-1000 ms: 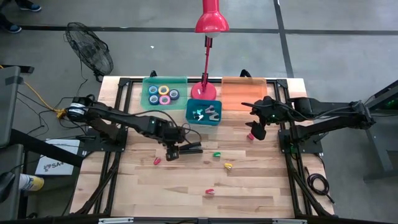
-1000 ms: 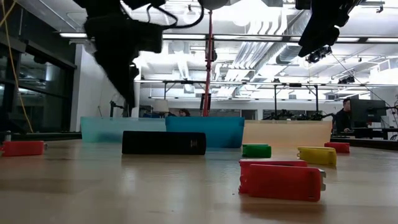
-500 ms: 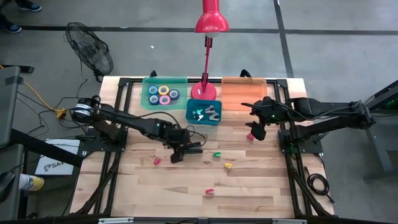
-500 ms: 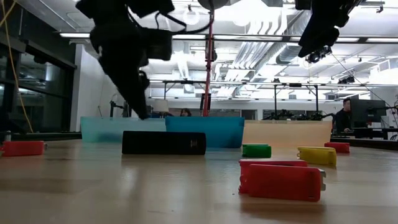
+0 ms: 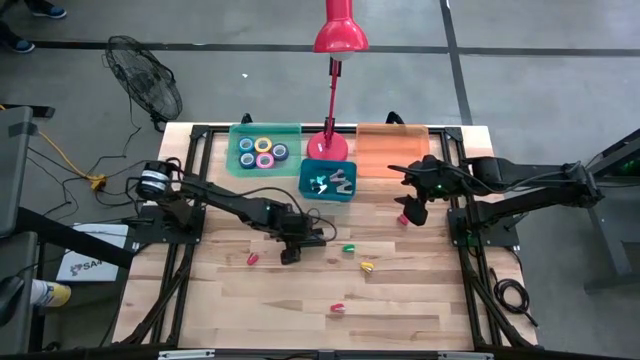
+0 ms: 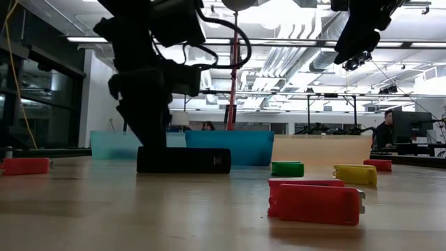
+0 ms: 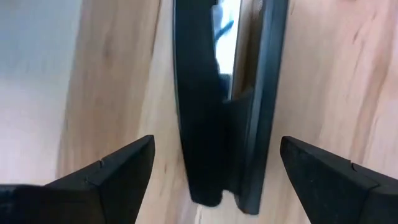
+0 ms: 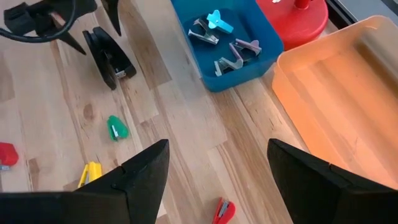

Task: Pick and place Stapler, Stapler remover, tape
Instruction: Put the black stapler into the orange bin

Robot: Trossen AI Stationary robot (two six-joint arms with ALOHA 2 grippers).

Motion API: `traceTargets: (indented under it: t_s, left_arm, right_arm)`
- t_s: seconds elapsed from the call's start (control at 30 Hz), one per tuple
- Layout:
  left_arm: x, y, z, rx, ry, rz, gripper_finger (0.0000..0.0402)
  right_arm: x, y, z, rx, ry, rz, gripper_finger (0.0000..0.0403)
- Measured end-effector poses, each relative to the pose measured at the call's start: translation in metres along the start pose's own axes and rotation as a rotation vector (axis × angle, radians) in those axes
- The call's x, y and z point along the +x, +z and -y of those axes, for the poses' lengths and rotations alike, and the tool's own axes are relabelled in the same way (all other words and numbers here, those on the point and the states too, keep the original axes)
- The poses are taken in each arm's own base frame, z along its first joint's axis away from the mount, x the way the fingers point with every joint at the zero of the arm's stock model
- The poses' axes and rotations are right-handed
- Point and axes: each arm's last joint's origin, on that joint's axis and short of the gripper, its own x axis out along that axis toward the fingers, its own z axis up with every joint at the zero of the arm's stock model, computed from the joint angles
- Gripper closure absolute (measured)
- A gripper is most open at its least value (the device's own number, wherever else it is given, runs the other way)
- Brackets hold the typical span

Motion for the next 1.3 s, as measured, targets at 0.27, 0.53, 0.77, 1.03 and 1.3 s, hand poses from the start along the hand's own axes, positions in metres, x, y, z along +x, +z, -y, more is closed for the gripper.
traceTargets:
  t_s: [0.27, 0.53, 0.77, 1.03, 1.3]
  left_arm:
    - [0.01, -0.001, 0.001, -0.002, -0.014, -0.028, 0.0124]
    - [0.011, -0.002, 0.0, -0.01, -0.011, -0.035, 0.0241]
    - [0.011, -0.001, 0.001, -0.01, -0.019, -0.036, 0.0241]
    - [-0.012, 0.025, 0.01, 0.079, -0.069, 0.041, 0.0241]
    - [-0.051, 0.063, 0.017, 0.198, 0.031, 0.151, 0.0241]
  right_arm:
    - [0.002, 0.0, 0.0, -0.001, -0.007, -0.004, 0.0139]
    - [0.008, 0.002, -0.002, -0.022, -0.012, -0.02, 0.0139]
    - [0.01, 0.003, -0.003, -0.025, -0.013, -0.022, 0.0139]
    - [0.013, 0.01, -0.009, -0.071, 0.076, 0.025, 0.0139]
    - [0.016, 0.03, -0.021, -0.08, 0.245, 0.178, 0.0139]
